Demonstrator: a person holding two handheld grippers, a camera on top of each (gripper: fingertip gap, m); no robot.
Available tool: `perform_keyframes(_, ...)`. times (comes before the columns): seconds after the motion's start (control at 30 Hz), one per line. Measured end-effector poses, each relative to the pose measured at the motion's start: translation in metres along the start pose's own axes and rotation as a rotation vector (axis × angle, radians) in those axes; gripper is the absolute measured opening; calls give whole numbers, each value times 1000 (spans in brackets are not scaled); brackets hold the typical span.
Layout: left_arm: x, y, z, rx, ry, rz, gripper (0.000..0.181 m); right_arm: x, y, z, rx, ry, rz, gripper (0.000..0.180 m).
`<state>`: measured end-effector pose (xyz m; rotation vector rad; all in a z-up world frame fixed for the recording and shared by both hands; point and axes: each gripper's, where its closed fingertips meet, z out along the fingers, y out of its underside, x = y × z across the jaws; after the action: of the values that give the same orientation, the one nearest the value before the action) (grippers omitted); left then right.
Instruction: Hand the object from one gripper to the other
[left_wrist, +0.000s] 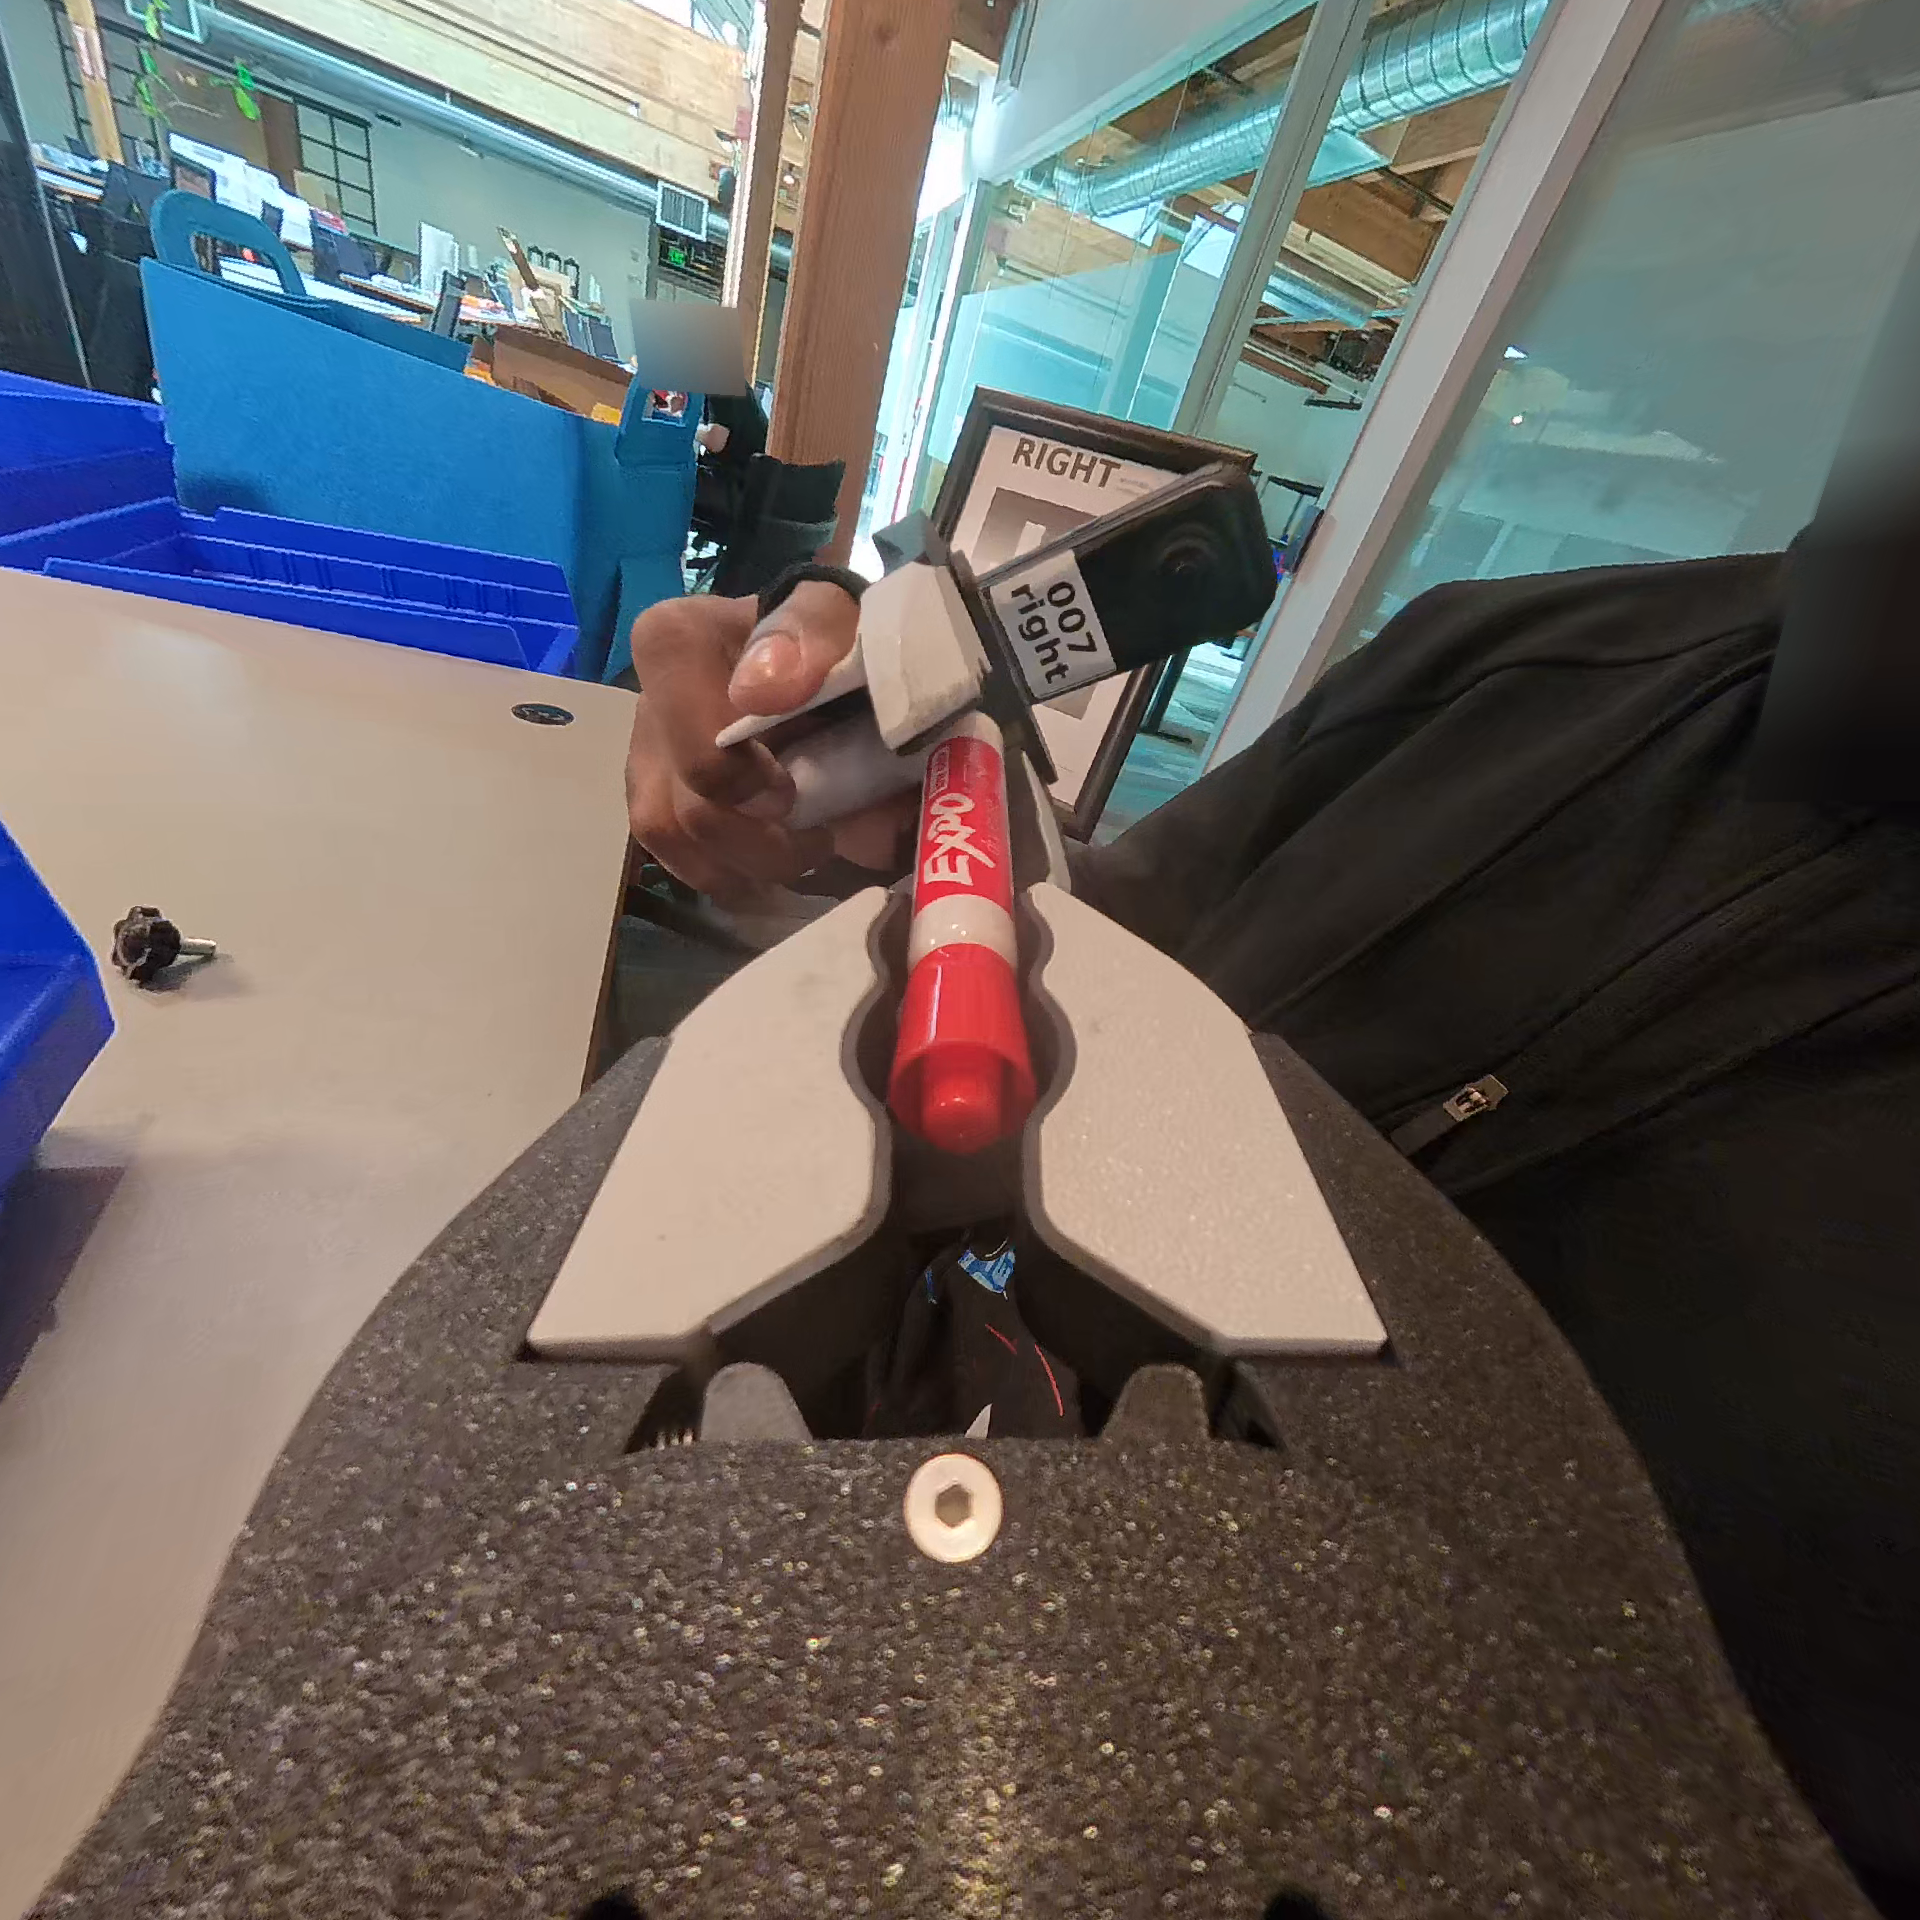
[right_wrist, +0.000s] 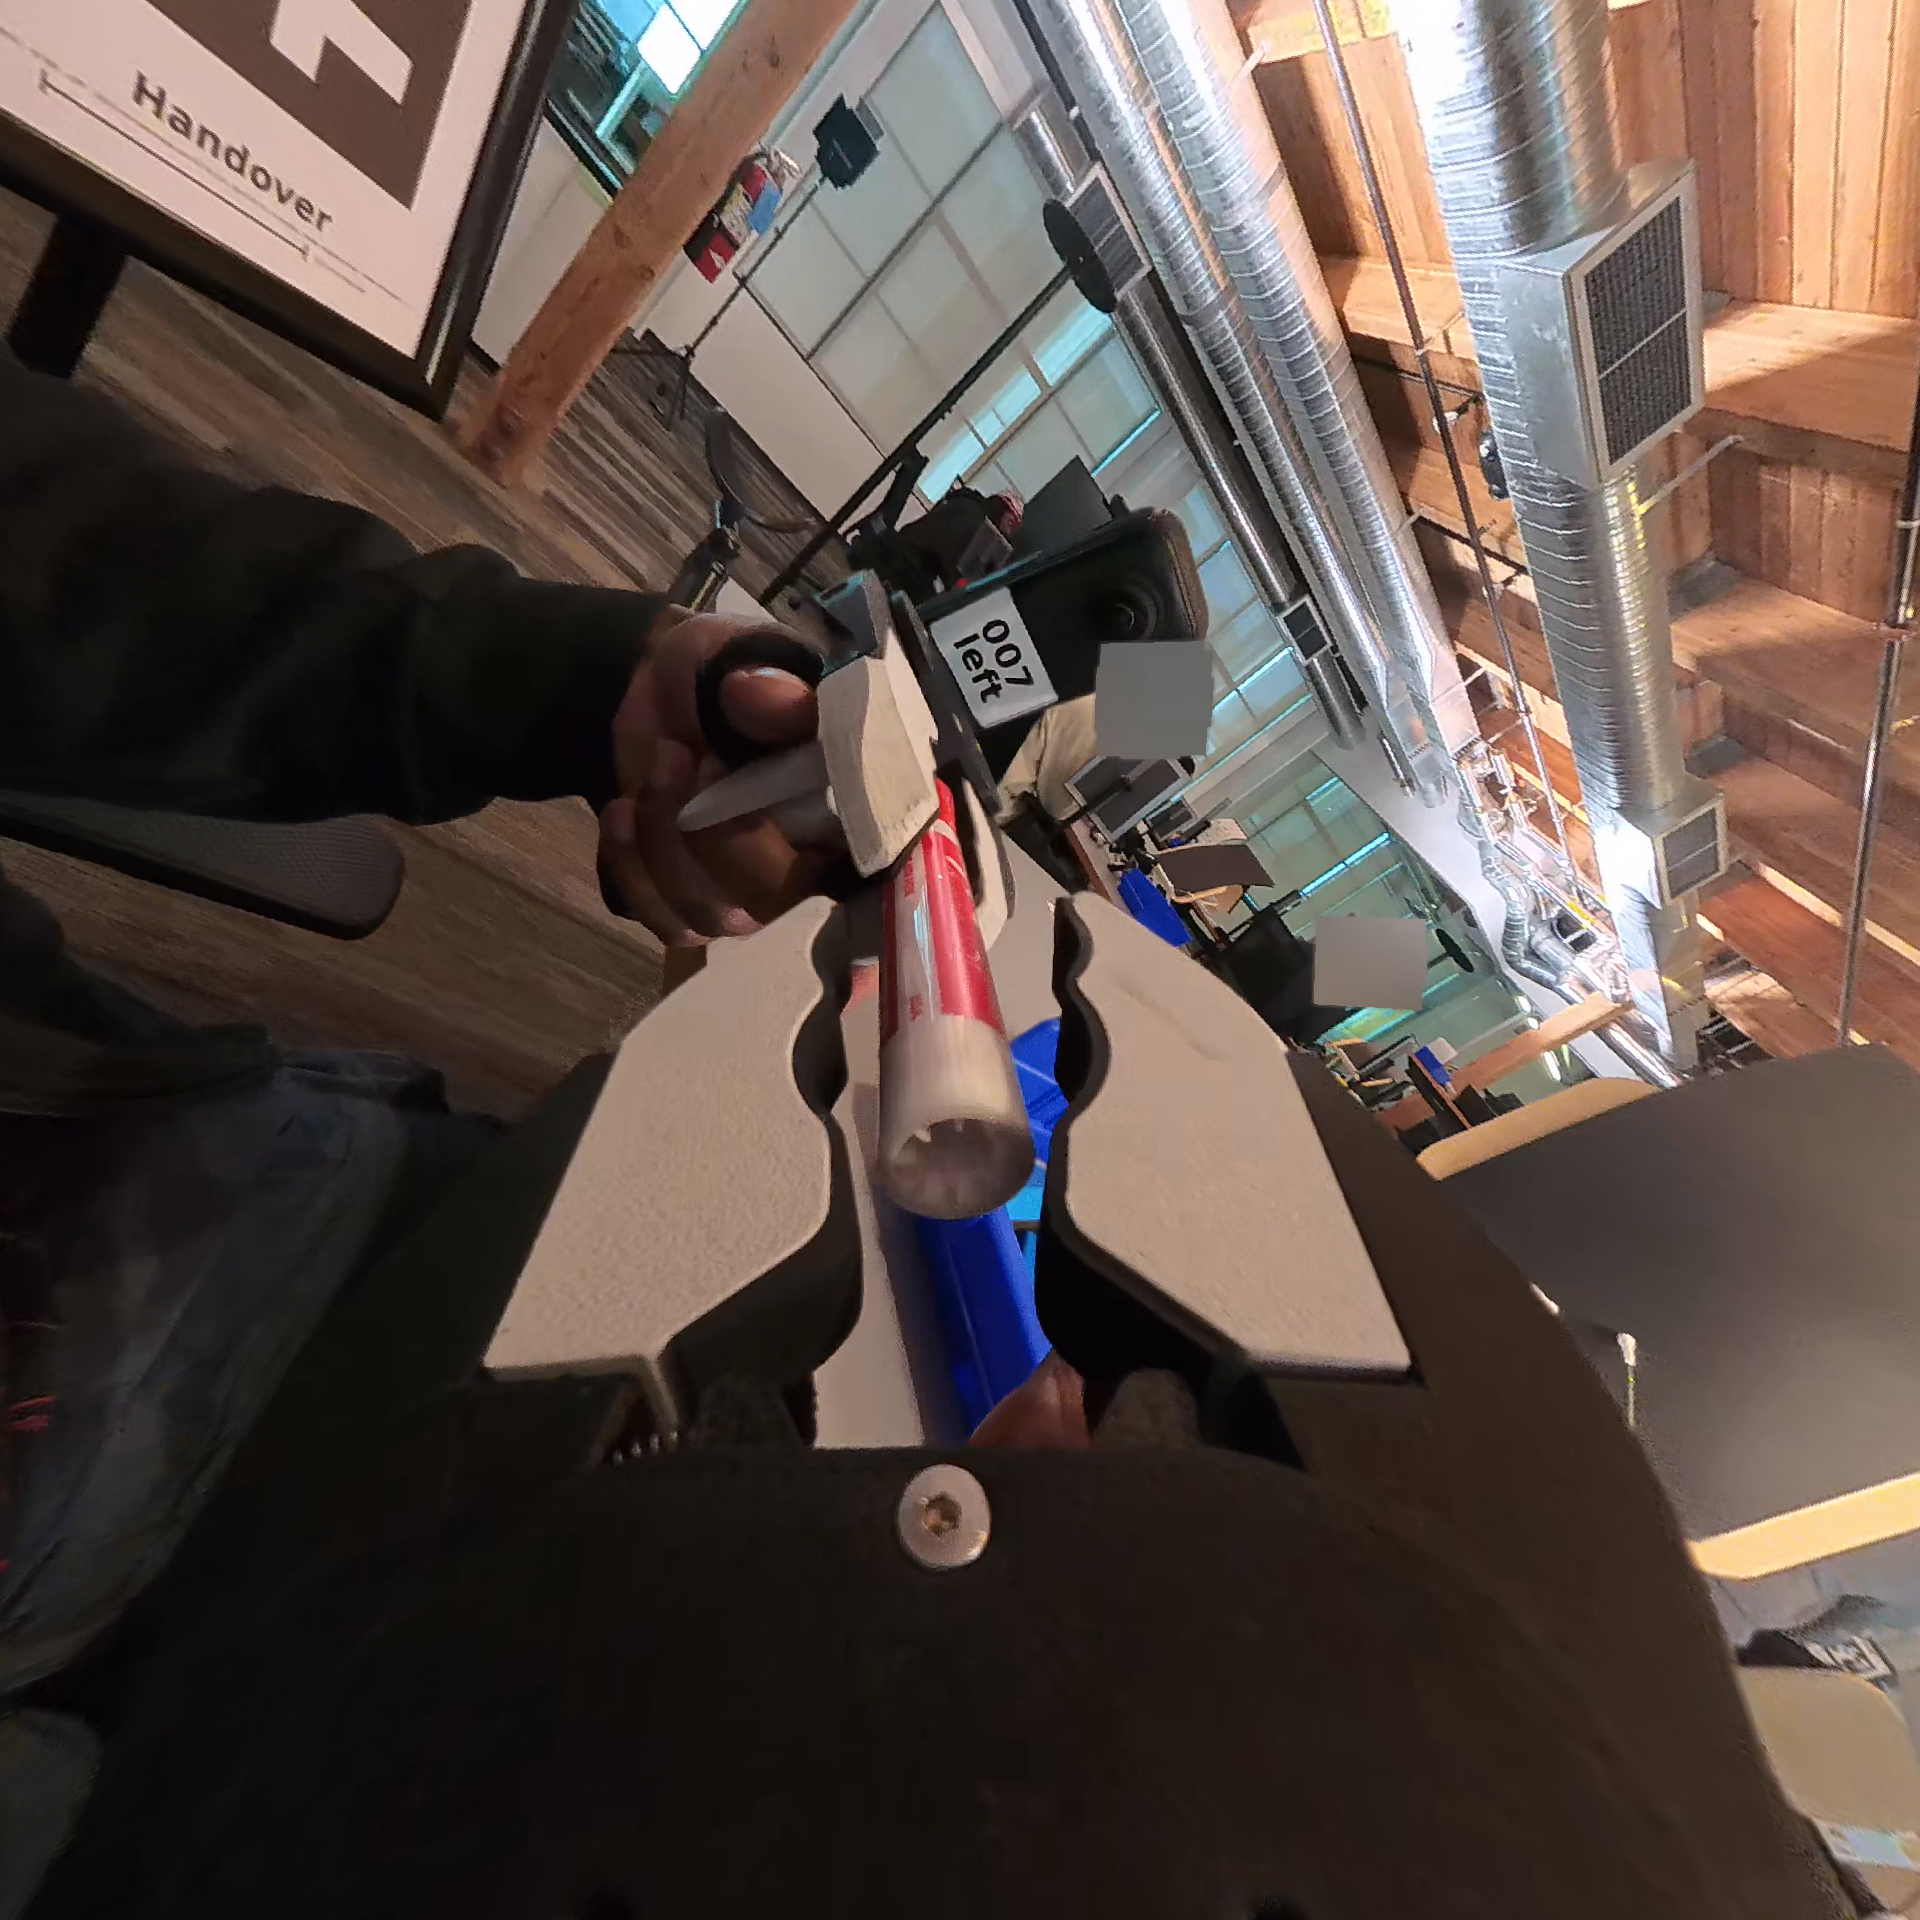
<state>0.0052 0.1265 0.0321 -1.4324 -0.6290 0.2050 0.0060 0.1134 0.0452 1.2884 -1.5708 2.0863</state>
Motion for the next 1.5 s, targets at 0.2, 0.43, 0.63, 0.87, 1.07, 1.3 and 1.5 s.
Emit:
perform_keyframes(0.2, -1, 1, 7, -27, 36, 8, 20, -1, 5, -3, -42, 11, -12, 31)
perform_keyframes(0.43, -3, 2, 12, -36, 90, 4, 20, 0, 8, -7, -78, 36, -19, 28)
perform_keyframes(0.63, -5, 0, 14, -30, 123, -2, 20, 4, 8, -9, -84, 75, -12, 27)
perform_keyframes(0.87, -11, 3, 11, -41, 107, -3, 20, 2, 18, -8, -129, 68, -21, 27)
perform_keyframes(1.07, -11, 5, 10, -38, 98, -7, 20, -2, 17, -9, -108, 16, 2, 21)
perform_keyframes(1.3, -10, 4, 9, -34, 93, -5, 20, -3, 14, -11, -86, 7, 16, 20)
perform_keyframes(1.5, -12, 3, 12, -24, 98, -18, 20, -1, 13, -15, -91, 7, 14, 20)
